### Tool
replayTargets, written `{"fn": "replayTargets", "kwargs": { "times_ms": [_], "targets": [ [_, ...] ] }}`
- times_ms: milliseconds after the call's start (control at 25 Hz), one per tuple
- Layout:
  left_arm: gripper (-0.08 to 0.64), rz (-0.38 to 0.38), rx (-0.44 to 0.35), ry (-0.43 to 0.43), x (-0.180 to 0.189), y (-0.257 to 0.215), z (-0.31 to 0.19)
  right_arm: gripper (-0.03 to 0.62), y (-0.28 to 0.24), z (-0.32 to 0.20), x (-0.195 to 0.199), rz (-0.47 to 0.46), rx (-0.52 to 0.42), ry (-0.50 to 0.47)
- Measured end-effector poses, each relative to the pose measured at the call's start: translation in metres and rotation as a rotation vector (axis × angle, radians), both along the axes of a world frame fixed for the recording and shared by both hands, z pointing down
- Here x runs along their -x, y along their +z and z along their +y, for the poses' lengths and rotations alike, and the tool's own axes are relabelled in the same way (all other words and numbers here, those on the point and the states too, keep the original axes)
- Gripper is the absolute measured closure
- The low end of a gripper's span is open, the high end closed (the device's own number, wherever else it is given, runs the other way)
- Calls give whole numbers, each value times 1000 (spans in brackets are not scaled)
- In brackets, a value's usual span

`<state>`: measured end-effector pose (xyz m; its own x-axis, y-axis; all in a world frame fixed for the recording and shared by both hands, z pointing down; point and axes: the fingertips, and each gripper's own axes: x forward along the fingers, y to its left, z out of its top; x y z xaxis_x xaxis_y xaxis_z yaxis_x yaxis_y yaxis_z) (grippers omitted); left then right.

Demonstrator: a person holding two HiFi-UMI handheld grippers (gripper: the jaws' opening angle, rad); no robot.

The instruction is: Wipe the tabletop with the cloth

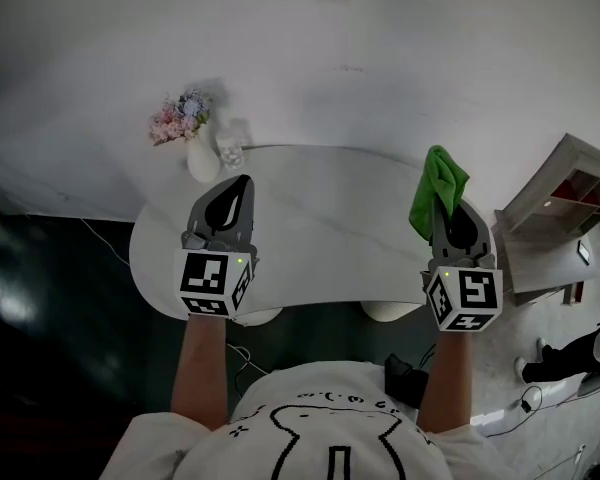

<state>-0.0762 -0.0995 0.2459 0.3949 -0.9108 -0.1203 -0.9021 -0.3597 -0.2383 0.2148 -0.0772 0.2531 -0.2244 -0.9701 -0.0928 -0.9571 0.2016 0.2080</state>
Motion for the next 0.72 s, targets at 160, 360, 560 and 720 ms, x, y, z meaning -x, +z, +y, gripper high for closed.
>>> {"fn": "replayTargets", "kwargs": {
  "times_ms": [160,360,560,720],
  "targets": [
    [541,13,-30,-5,6,-13,-2,544,-17,5,15,17,-60,-23],
    [541,-9,-78,8,7,-28,2,544,-38,8,27,34,-111,-41],
    [541,-6,-151,6,11,-42,9,544,-47,10,39,69,-132,-45],
    [541,-13,-174,14,7,-45,15,545,-51,13,43,76,-147,-52]
  ]
}}
